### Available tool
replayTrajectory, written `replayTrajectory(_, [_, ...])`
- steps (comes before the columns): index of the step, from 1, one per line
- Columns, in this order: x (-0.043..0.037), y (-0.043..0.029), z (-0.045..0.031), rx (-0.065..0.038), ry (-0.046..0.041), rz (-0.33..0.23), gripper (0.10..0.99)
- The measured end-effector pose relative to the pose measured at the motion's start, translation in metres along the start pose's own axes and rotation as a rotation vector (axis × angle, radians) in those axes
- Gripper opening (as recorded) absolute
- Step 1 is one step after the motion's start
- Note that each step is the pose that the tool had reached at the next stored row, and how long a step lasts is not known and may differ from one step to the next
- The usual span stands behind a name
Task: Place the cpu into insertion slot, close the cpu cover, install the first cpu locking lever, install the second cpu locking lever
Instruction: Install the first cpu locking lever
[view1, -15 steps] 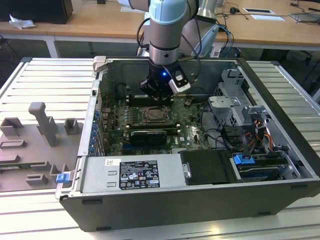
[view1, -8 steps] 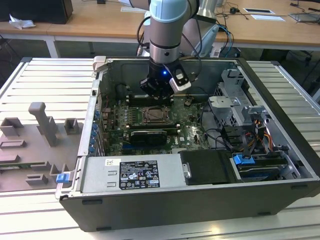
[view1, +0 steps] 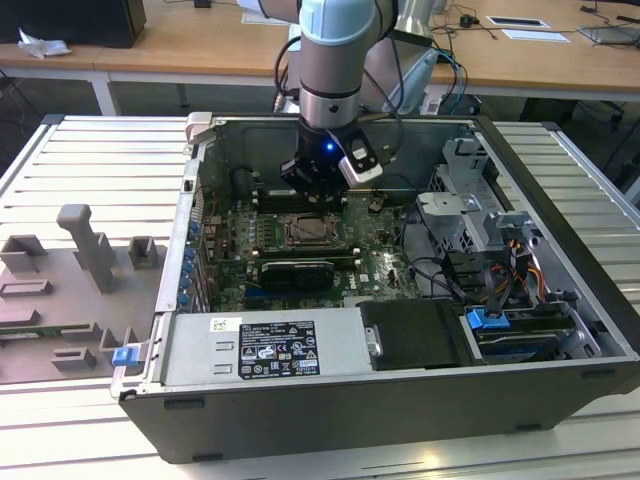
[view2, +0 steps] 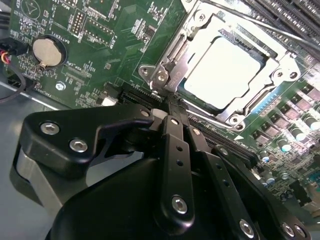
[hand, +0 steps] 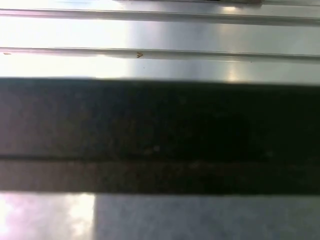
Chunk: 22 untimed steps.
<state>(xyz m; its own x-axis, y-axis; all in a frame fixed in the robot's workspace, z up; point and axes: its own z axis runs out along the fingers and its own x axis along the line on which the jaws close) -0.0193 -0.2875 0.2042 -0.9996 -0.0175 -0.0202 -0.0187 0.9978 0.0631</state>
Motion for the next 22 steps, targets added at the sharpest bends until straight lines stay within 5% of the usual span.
replayTrajectory(5, [-0.0001,-0.0001,0.0019,0.01,0.0004,0.0,0.106])
replayTrajectory(9, [-0.0007,-0.0001,0.0031,-0.019,0.0007,0.0,0.106])
replayTrajectory(15, [-0.0009,0.0006,-0.0087,-0.02,0.0015,0.001,0.106])
replayTrajectory(22, [-0.0008,-0.0027,-0.0095,-0.02,0.0014,0.0,0.106])
